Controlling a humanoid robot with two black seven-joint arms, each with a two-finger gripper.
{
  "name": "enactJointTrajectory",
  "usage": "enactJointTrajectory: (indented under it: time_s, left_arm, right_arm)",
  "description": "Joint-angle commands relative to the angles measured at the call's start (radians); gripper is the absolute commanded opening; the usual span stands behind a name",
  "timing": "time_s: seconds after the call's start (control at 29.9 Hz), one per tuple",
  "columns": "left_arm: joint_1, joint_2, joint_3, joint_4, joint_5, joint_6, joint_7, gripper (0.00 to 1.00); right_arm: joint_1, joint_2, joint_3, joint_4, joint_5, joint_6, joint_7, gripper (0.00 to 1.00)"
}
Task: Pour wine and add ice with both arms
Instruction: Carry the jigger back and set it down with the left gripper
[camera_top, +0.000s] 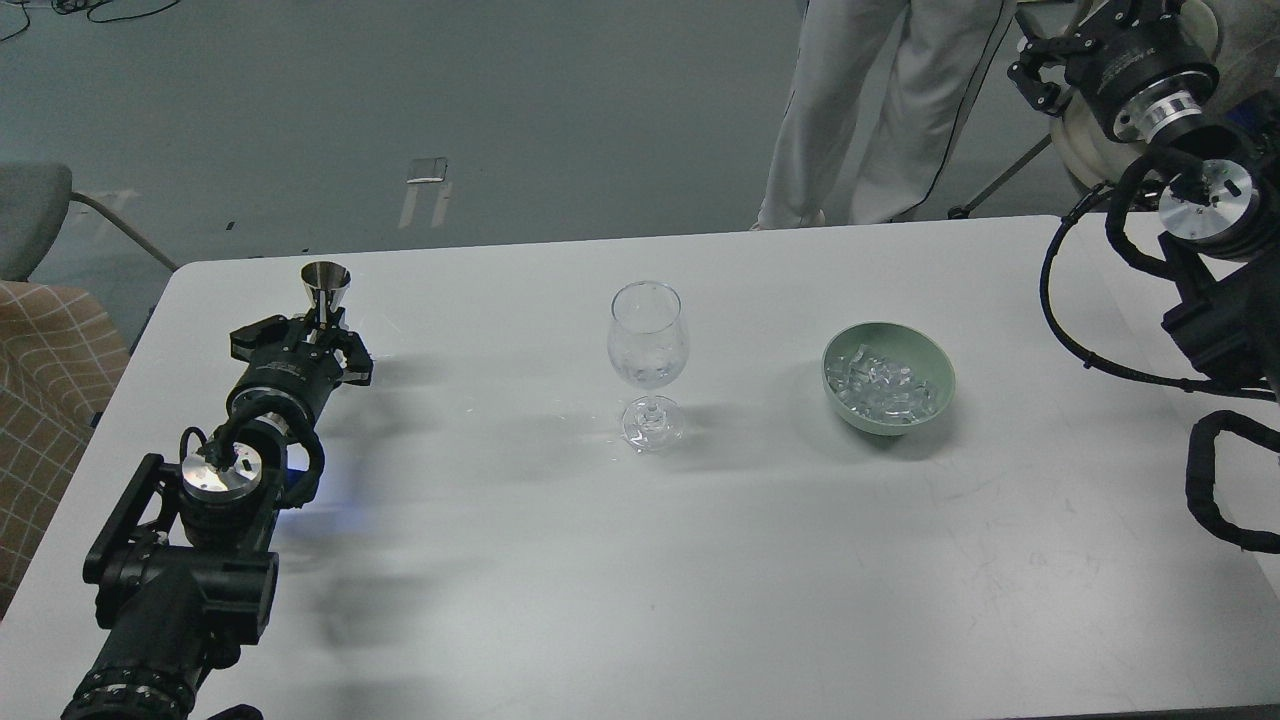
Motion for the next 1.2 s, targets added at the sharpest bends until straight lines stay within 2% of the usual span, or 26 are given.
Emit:
enactJointTrajectory:
  time_s: [0.0,0.33,0.8,0.87,0.9,1.0,1.07,1.17]
  left_arm:
    - [-0.016,-0.004,0.0,0.039,0.0,-0.001,0.0,0.22]
    - [-0.029,-0.008,0.002,0.063,0.0,-0.004,0.005,0.36]
    - [-0.03,-0.003,0.003,0.063,0.002,-0.004,0.009,0.45]
    - [-0.03,-0.003,0.003,0.062,0.002,-0.004,0.009,0.51]
    - [-0.032,-0.003,0.003,0.06,0.002,-0.004,0.011,0.59]
    - [-0.038,0.0,0.003,0.056,0.002,-0.004,0.012,0.67]
    - [-0.039,0.006,0.003,0.049,0.002,-0.004,0.015,0.79]
    - [-0.04,0.008,0.003,0.046,0.002,-0.005,0.028,0.83]
  right_arm:
    - [-0.006,0.001,0.0,0.0,-0.001,0.0,0.0,1.0]
    - [-0.008,0.001,0.0,0.0,-0.001,0.002,0.0,1.0]
    - [0.002,0.001,0.0,0.0,-0.001,0.002,0.0,1.0]
    - [0.002,0.001,0.0,0.0,-0.001,0.002,0.0,1.0]
    - [0.002,0.001,0.0,0.0,-0.001,0.002,0.0,1.0]
    - [0.002,0.001,0.0,0.0,-0.001,0.002,0.0,1.0]
    - [0.0,-0.001,0.0,0.0,-0.001,0.002,0.0,1.0]
    - [0.002,-0.001,0.0,0.0,-0.001,0.002,0.0,1.0]
